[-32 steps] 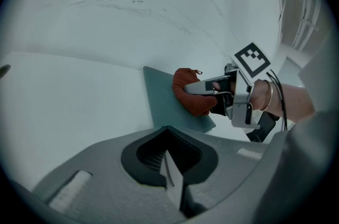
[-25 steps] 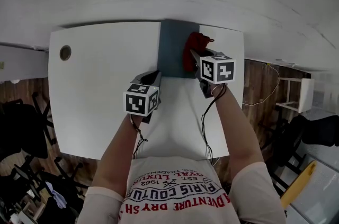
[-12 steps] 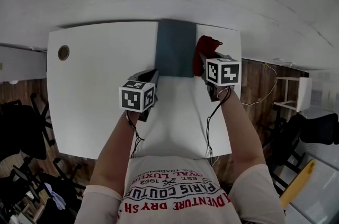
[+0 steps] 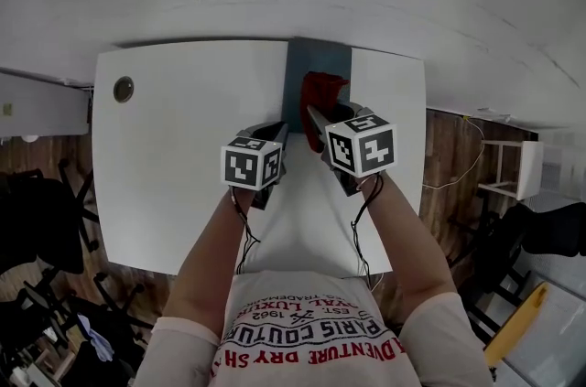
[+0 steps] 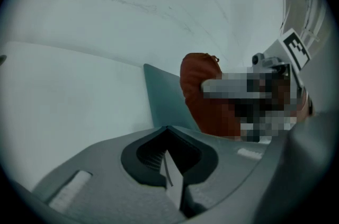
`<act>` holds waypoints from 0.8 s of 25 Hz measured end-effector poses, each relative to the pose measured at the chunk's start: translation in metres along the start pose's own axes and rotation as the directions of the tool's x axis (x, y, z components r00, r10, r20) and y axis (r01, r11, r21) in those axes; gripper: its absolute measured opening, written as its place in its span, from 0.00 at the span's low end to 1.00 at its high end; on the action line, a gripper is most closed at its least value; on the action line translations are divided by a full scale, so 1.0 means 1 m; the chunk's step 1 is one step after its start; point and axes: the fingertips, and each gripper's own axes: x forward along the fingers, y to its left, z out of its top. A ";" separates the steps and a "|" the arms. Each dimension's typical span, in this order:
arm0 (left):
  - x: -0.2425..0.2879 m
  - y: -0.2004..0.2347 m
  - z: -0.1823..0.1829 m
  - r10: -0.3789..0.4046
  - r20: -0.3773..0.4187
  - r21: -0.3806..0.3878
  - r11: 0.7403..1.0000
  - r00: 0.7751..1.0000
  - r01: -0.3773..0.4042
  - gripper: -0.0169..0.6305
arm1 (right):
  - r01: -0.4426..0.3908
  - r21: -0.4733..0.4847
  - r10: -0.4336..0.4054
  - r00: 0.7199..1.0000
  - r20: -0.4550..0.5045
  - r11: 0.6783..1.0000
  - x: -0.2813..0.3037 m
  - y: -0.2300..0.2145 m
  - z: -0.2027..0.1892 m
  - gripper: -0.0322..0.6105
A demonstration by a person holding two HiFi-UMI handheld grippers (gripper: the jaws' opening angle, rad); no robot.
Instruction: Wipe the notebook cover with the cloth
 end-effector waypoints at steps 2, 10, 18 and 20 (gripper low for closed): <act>0.000 0.000 0.000 -0.002 -0.001 -0.001 1.000 1.000 0.002 0.04 | -0.023 -0.020 0.023 1.000 -0.012 1.000 0.008 0.016 -0.003 0.16; 0.000 0.002 0.000 -0.005 -0.005 -0.004 1.000 1.000 0.005 0.04 | -0.005 -0.016 0.005 0.999 -0.054 1.000 0.037 0.028 -0.029 0.16; 0.000 0.002 0.001 -0.005 -0.004 -0.004 1.000 1.000 0.005 0.04 | 0.021 -0.001 -0.021 1.000 0.002 1.000 0.046 0.016 -0.039 0.16; 0.000 0.002 0.001 -0.009 -0.005 -0.006 1.000 1.000 0.009 0.04 | 0.008 0.031 -0.008 1.000 0.002 1.000 0.045 0.013 -0.040 0.17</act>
